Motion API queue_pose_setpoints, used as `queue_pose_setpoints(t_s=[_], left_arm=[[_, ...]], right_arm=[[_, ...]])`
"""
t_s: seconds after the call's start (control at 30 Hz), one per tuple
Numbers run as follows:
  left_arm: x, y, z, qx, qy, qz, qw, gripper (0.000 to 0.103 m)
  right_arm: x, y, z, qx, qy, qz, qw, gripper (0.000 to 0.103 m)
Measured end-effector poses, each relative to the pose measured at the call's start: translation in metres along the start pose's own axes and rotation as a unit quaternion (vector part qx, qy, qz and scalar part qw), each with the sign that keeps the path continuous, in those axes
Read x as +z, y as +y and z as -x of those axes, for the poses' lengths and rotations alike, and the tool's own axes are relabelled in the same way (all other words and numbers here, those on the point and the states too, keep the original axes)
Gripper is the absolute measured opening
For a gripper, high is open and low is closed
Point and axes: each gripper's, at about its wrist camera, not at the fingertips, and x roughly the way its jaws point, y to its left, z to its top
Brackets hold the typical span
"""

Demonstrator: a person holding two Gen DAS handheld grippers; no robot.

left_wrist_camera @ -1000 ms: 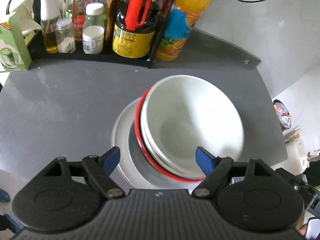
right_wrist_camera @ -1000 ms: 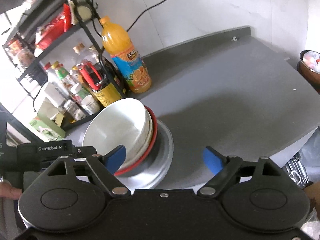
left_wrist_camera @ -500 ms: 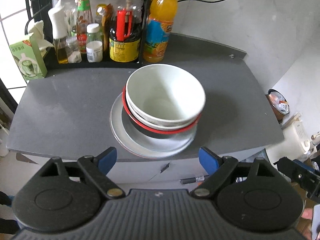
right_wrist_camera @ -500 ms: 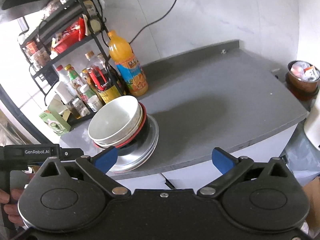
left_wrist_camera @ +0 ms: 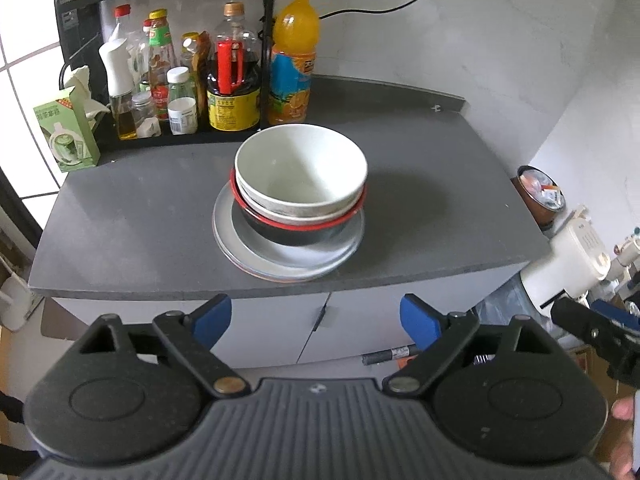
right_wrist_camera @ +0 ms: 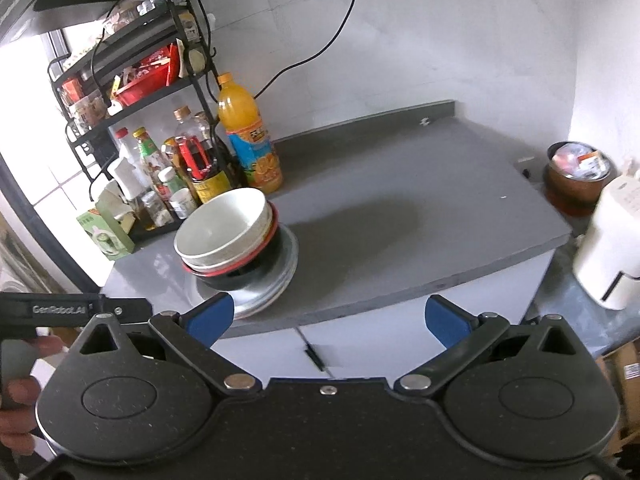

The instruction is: Organize plates and bowls

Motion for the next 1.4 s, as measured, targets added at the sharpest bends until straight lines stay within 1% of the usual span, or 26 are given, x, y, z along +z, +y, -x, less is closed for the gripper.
queue_pose_setpoints(t_s=[0.1,0.2,0.33,0.53,0.6,0.7,0.9,1.0,1.1,1.2,1.33,1.4], left_arm=[[-0.009,-0.001,0.007,0.002,-0.007,-0.008,0.9999,0.093],[-0.016,0.002,0.011,0.005,-0.011,-0.008,0.9999,0.094],[-0.023,0.007,0.02,0.005,-0.015,-0.003,0.9999,0.094],[-0.028,0.018,0.035,0.012,-0.026,0.003,0.9996,0.097],[-0.029,0.023,0.042,0.013,-0.026,0.005,0.9996,0.097],[-0.031,0.03,0.053,0.01,-0.038,0.0,0.9992,0.099],[-0.031,0.04,0.063,0.016,-0.044,-0.003,0.9989,0.1],[-0.029,0.046,0.065,0.011,-0.045,-0.005,0.9989,0.1],[-0.029,0.049,0.066,0.02,-0.049,-0.011,0.9985,0.1],[-0.03,0.052,0.065,0.019,-0.047,-0.009,0.9987,0.1],[-0.033,0.053,0.066,0.03,-0.045,-0.015,0.9984,0.1],[-0.034,0.053,0.067,0.025,-0.043,-0.02,0.9986,0.1]], right_arm=[[-0.006,-0.003,0.008,-0.013,-0.007,0.004,1.0,0.103],[-0.012,-0.005,0.013,-0.03,-0.011,0.013,0.999,0.103],[-0.017,-0.008,0.017,-0.035,-0.004,0.018,0.999,0.103],[-0.021,0.002,0.025,-0.045,-0.014,0.04,0.998,0.103],[-0.02,0.006,0.028,-0.044,-0.016,0.041,0.998,0.103],[-0.02,0.011,0.031,-0.042,-0.022,0.044,0.998,0.103],[-0.021,0.019,0.036,-0.042,-0.015,0.026,0.999,0.103],[-0.023,0.022,0.038,-0.044,-0.016,0.025,0.999,0.103],[-0.024,0.024,0.039,-0.049,-0.019,0.027,0.998,0.103],[-0.025,0.023,0.04,-0.041,-0.018,0.019,0.999,0.103],[-0.025,0.024,0.038,-0.041,-0.018,0.022,0.999,0.103],[-0.024,0.024,0.036,-0.035,-0.012,0.013,0.999,0.103]])
